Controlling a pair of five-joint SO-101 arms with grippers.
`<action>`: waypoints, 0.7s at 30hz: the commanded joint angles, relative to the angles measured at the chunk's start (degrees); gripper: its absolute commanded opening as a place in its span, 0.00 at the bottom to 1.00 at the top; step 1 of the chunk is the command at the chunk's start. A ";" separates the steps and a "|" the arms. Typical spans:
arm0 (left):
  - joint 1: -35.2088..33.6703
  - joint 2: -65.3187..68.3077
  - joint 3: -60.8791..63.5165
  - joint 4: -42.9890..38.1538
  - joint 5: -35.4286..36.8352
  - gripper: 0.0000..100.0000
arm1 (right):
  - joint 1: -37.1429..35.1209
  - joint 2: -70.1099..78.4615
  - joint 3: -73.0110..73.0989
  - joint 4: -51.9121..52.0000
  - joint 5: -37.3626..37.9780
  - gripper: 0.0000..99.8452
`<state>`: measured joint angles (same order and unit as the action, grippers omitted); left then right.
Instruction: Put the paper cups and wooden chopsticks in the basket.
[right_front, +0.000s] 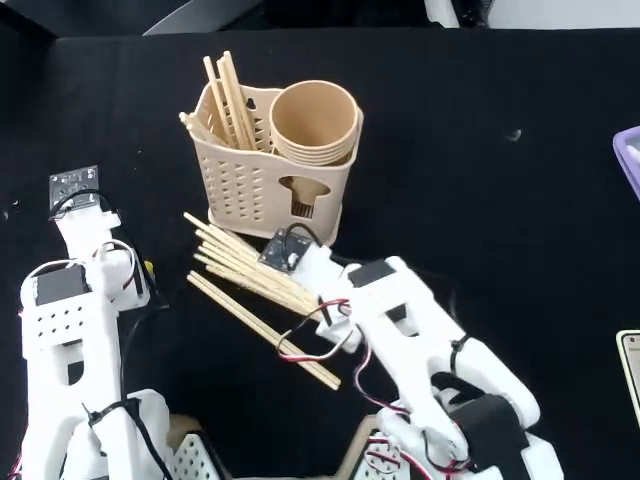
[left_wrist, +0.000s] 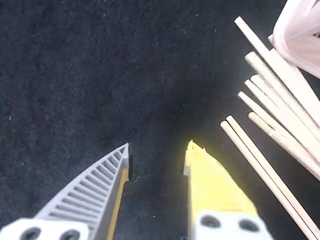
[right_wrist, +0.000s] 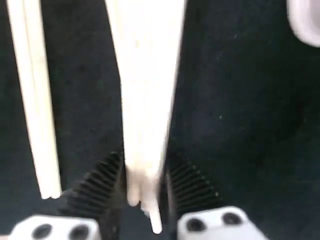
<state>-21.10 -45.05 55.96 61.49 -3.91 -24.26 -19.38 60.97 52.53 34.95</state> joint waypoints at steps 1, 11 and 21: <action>-0.22 -1.41 -0.22 -0.79 0.62 0.19 | -0.88 -5.05 -0.75 4.84 -1.32 0.01; -0.22 -1.41 -0.22 -0.79 0.62 0.19 | 3.16 -24.75 6.02 15.38 8.97 0.01; -0.13 -1.41 -0.57 -1.05 0.70 0.19 | 27.25 -27.30 8.48 14.86 26.29 0.01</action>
<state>-21.10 -45.05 55.96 61.49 -3.91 -0.53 -45.32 69.76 67.47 58.42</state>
